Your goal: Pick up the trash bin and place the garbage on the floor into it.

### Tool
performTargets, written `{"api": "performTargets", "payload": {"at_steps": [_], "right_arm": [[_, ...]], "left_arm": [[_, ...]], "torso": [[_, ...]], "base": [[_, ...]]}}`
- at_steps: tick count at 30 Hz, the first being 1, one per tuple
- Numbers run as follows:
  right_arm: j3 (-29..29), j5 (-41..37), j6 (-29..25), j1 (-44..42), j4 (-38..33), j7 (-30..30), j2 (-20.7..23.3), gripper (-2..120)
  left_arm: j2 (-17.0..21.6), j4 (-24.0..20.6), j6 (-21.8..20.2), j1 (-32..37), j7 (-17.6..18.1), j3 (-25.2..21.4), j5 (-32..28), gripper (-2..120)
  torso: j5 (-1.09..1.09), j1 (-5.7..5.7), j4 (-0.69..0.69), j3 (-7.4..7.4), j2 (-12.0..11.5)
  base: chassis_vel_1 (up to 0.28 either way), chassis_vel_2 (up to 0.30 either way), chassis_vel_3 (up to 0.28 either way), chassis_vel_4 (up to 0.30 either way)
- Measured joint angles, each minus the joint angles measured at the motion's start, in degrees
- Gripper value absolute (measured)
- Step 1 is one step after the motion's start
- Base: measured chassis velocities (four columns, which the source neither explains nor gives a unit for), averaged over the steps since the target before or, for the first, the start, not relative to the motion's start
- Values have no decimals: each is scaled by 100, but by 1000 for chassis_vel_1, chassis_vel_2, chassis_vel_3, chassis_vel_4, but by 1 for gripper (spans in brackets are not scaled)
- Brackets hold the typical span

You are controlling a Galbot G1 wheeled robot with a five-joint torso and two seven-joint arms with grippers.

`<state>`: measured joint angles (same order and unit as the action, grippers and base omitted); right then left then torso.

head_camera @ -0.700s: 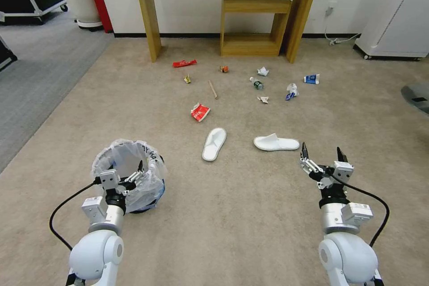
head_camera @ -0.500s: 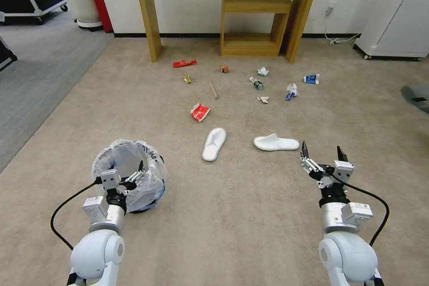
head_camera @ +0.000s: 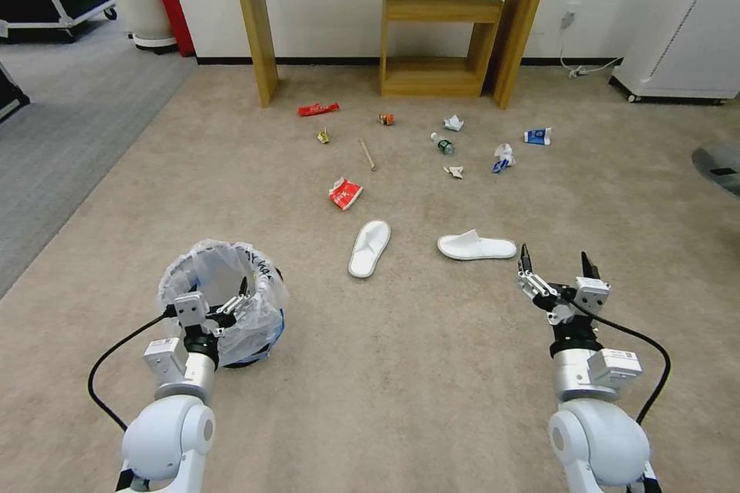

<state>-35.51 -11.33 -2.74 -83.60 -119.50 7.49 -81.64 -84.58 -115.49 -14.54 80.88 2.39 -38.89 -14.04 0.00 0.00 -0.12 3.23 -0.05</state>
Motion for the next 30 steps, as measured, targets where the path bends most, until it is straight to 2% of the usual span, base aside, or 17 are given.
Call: {"api": "performTargets", "payload": {"at_steps": [23, 30], "right_arm": [[-28, 63, -81, 96, 64, 15, -38, 100], [-5, 130, -130, 86, 81, -10, -75, 100]], "left_arm": [[71, 56, -48, 11, 14, -27, -30, 100], [71, 54, -21, 45, 16, -47, -29, 100]], "torso": [[0, 0, 0, 0, 0], [-1, 0, 0, 0, 0]], "base": [[0, 0, 0, 0], [98, 113, -83, -114]]}}
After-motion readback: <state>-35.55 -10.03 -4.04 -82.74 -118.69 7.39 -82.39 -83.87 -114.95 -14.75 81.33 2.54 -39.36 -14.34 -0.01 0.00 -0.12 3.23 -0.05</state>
